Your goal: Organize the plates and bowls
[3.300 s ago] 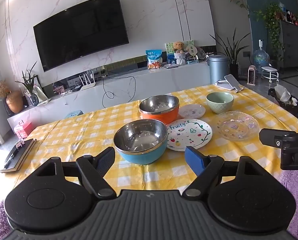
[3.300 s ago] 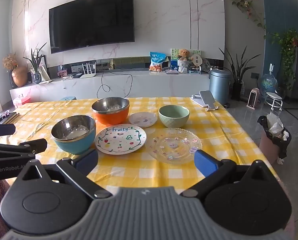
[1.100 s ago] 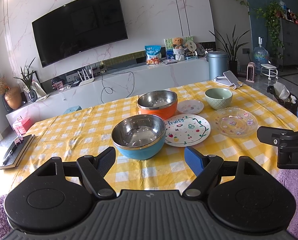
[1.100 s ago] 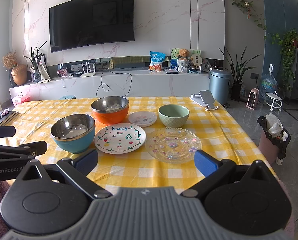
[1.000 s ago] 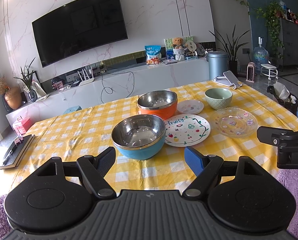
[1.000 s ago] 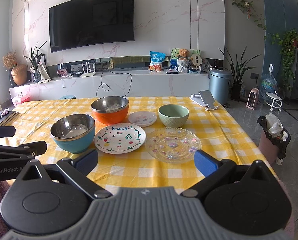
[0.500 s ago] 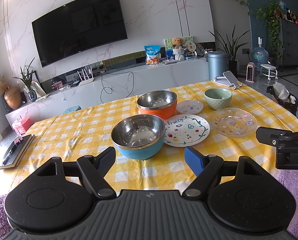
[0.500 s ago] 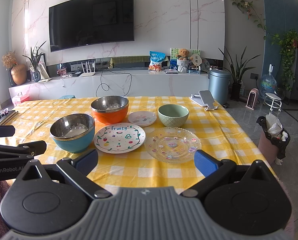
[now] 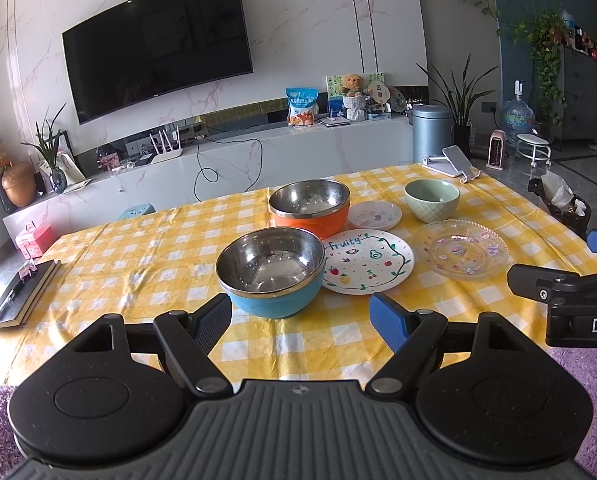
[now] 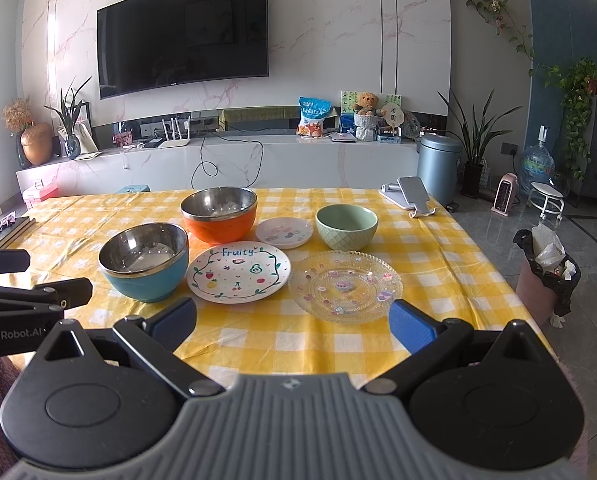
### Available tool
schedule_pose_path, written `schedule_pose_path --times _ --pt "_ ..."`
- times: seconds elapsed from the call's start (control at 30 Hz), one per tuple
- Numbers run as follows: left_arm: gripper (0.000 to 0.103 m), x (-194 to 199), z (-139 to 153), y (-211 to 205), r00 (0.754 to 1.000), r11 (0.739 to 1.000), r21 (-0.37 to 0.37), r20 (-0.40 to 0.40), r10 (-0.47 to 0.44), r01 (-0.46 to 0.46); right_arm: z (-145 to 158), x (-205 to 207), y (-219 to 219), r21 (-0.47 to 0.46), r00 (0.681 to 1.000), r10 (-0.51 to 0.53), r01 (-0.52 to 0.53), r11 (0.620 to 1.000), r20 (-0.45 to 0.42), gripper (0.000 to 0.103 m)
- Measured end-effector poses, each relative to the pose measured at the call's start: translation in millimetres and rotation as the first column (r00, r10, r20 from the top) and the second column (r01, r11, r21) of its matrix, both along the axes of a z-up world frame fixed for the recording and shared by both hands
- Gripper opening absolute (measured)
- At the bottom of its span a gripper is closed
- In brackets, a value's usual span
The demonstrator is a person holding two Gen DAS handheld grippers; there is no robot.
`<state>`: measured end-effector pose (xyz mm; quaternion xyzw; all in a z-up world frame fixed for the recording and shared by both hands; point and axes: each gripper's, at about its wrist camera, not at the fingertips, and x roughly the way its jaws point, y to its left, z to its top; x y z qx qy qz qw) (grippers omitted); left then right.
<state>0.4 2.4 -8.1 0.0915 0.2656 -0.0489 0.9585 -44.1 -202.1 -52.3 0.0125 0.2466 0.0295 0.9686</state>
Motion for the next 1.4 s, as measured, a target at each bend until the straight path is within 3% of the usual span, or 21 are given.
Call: schedule_pose_path --times 0.3,0.5,0.6,0.7,0.8,0.9,1.07,1.3,1.4 --pt "0.091 24 14 28 0.998 0.990 -0.136 -0.053 0.042 -0.049 8 24 3 0.002 0.998 0.011 -0.011 1.000 -0.054 0.100" --pt "0.073 52 21 52 0.985 0.968 -0.215 -0.140 0.099 -0.128 15 63 17 0.064 0.993 0.059 -0.053 0.997 -0.101 0.099" --pt "0.063 68 22 64 0.972 0.954 -0.245 -0.198 0.124 -0.172 17 83 32 0.083 0.987 0.099 -0.089 0.993 -0.127 0.086" --pt "0.050 83 22 75 0.963 0.944 -0.264 -0.230 0.139 -0.199 19 108 50 0.089 0.978 0.128 -0.115 0.989 -0.164 0.082" --pt "0.039 97 20 80 0.956 0.938 -0.273 -0.253 0.146 -0.215 17 130 65 0.097 0.968 0.150 -0.132 0.986 -0.202 0.071" --pt "0.033 115 18 83 0.950 0.932 -0.283 -0.276 0.147 -0.227 15 152 75 0.117 0.958 0.161 -0.136 0.984 -0.238 0.062" --pt "0.024 140 3 89 0.935 0.917 -0.310 -0.323 0.149 -0.253 3 188 92 0.159 0.934 0.176 -0.132 0.978 -0.310 0.044" --pt "0.022 162 -25 102 0.916 0.890 -0.347 -0.369 0.159 -0.295 -26 215 100 0.196 0.913 0.166 -0.097 0.976 -0.374 0.027" --pt "0.022 170 -34 109 0.909 0.873 -0.369 -0.381 0.171 -0.319 -35 221 101 0.215 0.904 0.165 -0.083 0.973 -0.394 0.026"
